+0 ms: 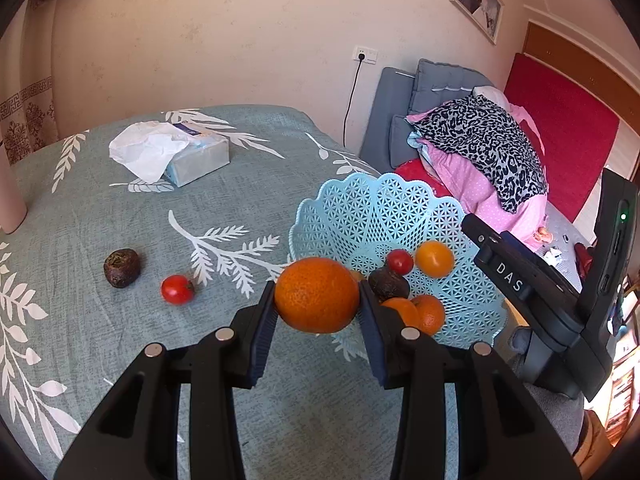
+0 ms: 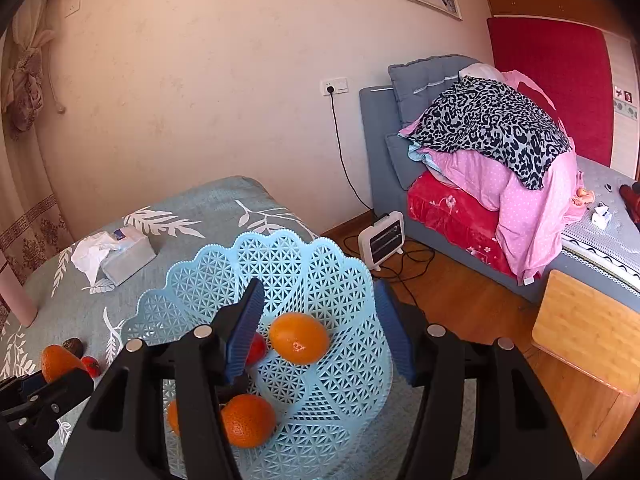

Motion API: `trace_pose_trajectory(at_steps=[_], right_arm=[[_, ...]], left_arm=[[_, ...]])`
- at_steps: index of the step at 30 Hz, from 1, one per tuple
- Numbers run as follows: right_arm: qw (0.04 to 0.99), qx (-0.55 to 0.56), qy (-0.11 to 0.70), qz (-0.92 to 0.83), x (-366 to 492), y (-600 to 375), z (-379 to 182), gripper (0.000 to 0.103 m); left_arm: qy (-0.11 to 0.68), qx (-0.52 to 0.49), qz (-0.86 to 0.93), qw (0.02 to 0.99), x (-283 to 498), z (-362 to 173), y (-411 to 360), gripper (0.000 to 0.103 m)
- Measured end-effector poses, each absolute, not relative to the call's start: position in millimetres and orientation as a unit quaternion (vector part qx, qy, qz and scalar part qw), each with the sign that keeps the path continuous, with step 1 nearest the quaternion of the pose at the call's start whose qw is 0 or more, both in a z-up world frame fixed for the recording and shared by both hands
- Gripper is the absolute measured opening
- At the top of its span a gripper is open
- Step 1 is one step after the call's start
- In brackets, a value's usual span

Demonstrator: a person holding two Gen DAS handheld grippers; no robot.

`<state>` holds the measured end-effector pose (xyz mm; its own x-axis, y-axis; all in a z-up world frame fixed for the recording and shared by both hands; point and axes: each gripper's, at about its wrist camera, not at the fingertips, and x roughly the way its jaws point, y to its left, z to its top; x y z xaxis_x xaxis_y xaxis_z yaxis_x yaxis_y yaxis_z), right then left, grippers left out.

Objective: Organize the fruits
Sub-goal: 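Carry the orange over the blue basket and open the left tool, then move the left tool to the dark avocado and grasp it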

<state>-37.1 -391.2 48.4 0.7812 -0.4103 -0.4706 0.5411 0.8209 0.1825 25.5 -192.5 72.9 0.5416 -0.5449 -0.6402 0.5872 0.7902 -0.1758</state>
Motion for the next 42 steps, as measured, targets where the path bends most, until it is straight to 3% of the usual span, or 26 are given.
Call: trace_pose_trajectory(at_steps=[8,9,12,13,24,30,42], right_arm=[[0.928,0.166,0.202,-0.265,-40.7,-394.8,49.7,0.060],[0.928,0.167,0.201,-0.266,-41.5,-395.8,50.0,0.060],[0.927,0.170,0.198,-0.269,-43.0,-397.0,50.0,0.068],[0.927,0.169,0.197,-0.270,-43.5,-396.8,50.3,0.069],[0.926,0.169,0.192,-0.276,-46.5,-397.8,50.4,0.070],[0.927,0.169,0.188,-0.277,-47.9,-397.9,51.1,0.079],[0.928,0.168,0.186,-0.276,-48.7,-397.5,51.8,0.082]], left_arm=[[0.358,0.029,-0.348,0.866,24.7,69.9,-214.9,0.040],[0.358,0.022,-0.350,0.865,25.1,69.6,-214.9,0.044],[0.345,0.001,-0.347,0.872,25.0,72.5,-209.3,0.075],[0.339,-0.003,-0.344,0.875,25.1,74.0,-206.2,0.077],[0.334,-0.037,-0.291,0.896,43.0,84.9,-163.2,0.079],[0.330,-0.055,-0.264,0.905,52.3,88.9,-138.6,0.089],[0.337,-0.092,-0.205,0.914,77.9,89.0,-90.4,0.089]])
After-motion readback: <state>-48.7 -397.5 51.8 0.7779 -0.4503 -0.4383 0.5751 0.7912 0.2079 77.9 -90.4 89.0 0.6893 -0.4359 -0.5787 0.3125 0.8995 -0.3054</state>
